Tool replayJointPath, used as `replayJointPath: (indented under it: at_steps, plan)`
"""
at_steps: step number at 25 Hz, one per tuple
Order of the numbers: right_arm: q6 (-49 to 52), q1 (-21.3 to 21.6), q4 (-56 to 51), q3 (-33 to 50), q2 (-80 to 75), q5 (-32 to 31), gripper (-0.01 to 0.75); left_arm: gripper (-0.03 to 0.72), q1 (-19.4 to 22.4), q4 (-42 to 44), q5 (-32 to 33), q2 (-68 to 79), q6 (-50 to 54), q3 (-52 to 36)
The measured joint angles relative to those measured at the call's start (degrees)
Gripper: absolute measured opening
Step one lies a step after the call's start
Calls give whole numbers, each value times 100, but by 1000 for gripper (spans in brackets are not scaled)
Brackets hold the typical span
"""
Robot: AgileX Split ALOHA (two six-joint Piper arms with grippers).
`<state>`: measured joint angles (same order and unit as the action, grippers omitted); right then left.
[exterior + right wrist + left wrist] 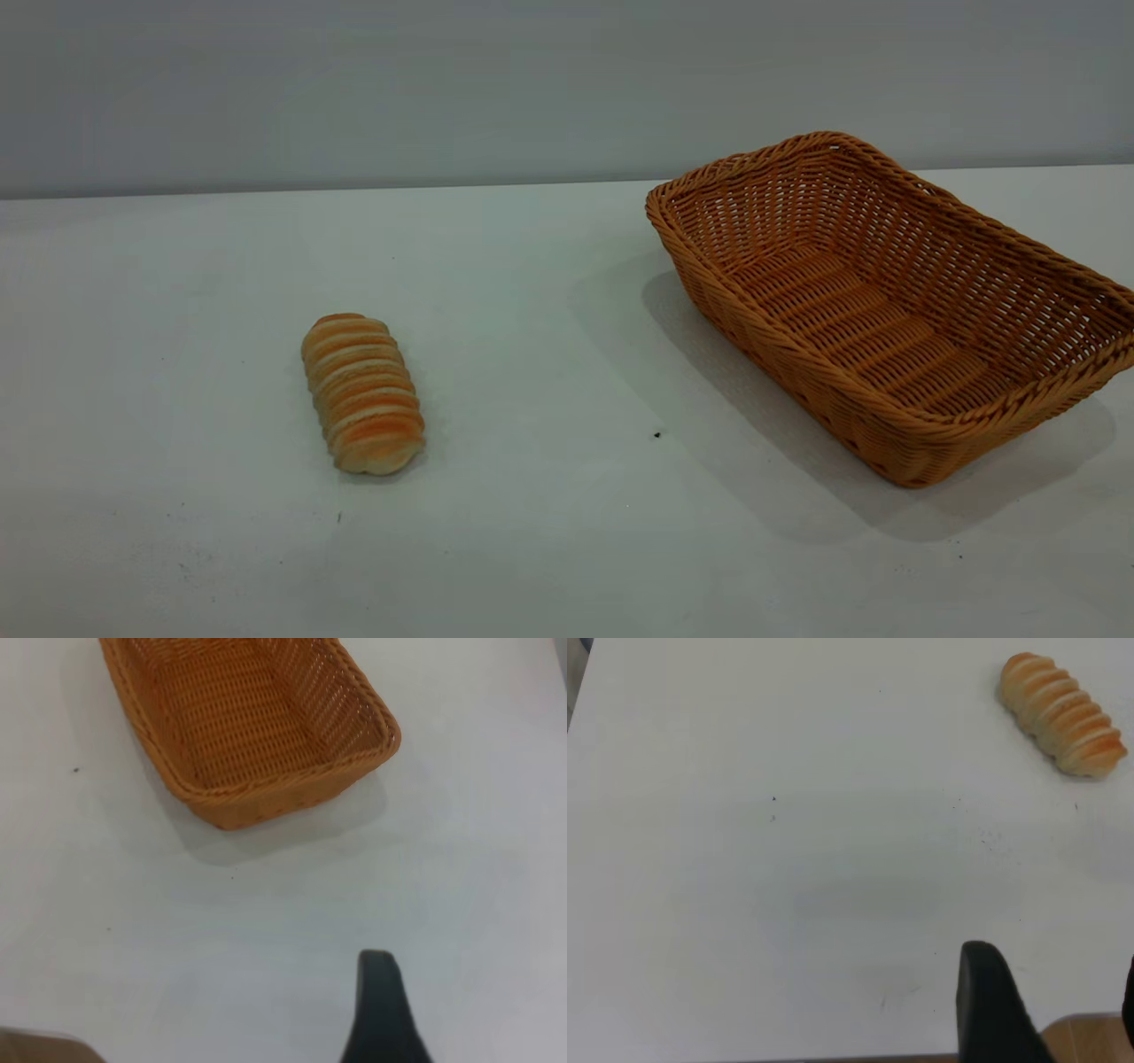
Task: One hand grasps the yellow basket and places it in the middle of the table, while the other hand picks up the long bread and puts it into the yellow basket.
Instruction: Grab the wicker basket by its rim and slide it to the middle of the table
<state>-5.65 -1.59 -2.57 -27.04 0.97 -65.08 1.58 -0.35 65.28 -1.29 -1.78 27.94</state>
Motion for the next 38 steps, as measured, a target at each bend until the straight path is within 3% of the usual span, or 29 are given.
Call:
replayJointPath:
  at_steps: [7, 18, 24, 31, 35, 38]
  plan:
    - [0, 0, 0, 0, 0, 0, 559, 419, -62, 0, 0, 0, 0, 0]
    - [0, -21, 0, 0, 0, 0, 559, 419, -633, 0, 0, 0, 0, 0]
    - [87, -481, -4, 0, 0, 0, 559, 412, -832, 0, 0, 0, 20, 0]
    - [986, -811, 381, 0, -532, 5, 559, 395, -854, 35, -34, 896, 137, 0]
    - [1219, -811, 452, -91, -1481, 323, 559, 395, -854, 35, -684, 1903, 301, 111]
    - [1621, -811, 463, -127, -2155, 1102, 559, 395, -854, -95, -1433, 2535, 559, 145]
